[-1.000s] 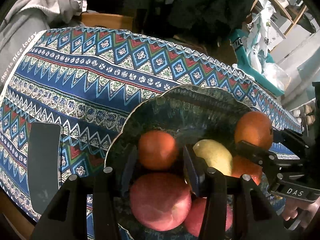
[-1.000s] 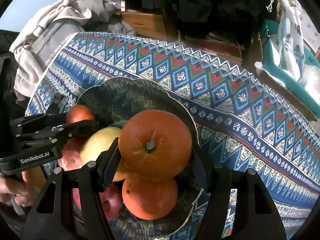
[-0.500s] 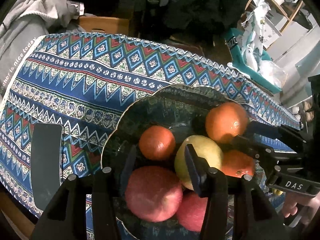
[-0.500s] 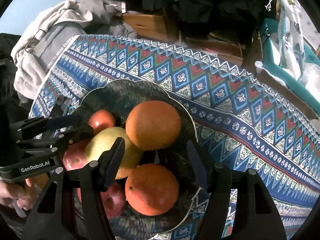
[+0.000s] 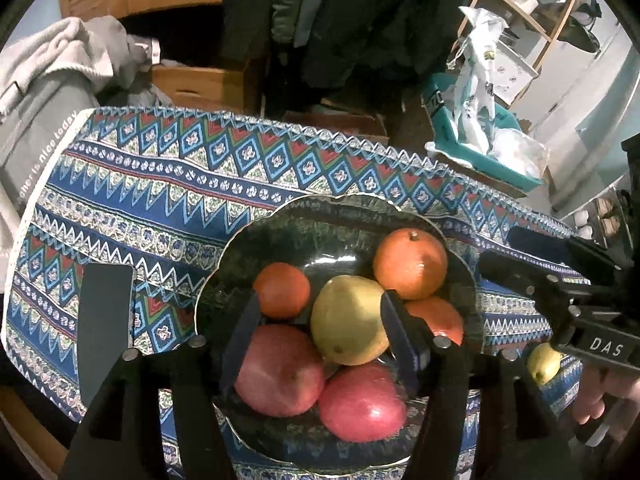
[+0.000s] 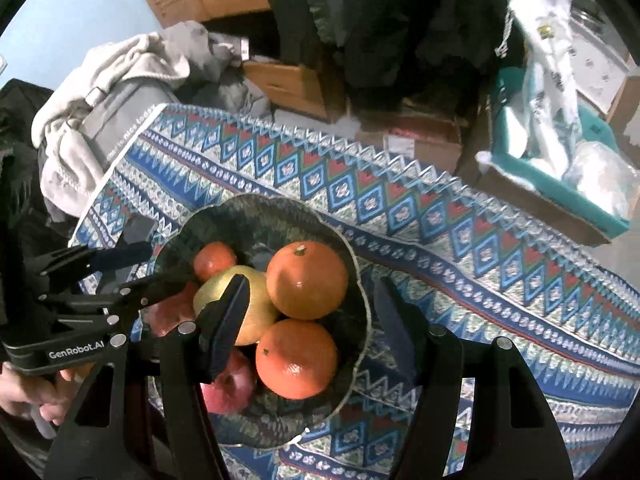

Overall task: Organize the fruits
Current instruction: 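Withdraw both grippers from the bowl toward the yellow pear and small tangerine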

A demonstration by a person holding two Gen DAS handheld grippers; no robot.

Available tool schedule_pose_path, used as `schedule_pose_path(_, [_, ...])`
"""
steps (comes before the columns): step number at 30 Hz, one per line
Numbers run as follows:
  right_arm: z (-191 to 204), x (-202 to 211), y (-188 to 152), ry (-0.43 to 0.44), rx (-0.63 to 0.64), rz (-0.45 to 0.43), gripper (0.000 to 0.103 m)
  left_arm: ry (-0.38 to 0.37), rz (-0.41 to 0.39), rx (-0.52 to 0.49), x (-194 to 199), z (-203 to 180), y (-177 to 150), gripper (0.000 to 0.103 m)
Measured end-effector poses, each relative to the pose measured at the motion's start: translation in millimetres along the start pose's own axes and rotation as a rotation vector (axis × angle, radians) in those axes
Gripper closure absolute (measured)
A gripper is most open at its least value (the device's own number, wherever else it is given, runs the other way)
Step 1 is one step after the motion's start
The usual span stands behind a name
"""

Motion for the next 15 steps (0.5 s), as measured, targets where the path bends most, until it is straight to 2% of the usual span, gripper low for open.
schedule_pose_path(5, [-7,23,0,-0.037,0.007,-0.034,0.037,-0.035,-0.032,0.014,20,-11,2,0.036])
schedule_pose_path(8, [-9,36,-4,-0.028,0.003,-0.048,0.037,-0.047,-0.053,0.011,31,-19,3,0.03])
schedule_pose_path(15, [-18,75,-12,-0.058,0.005,-0.098,0.035,-0.08,-0.091,-0.019,56,-47,6,0.028])
Point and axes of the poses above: each gripper's, at about its wrist camera, not at the fingertips, and x roughly against the way its jaws point, z to its left, y to its top, the point moved 8 cm from there along -x, roughly the way its jaws point, and after that the axes turned 1 degree about y, right-handed, at the moved point
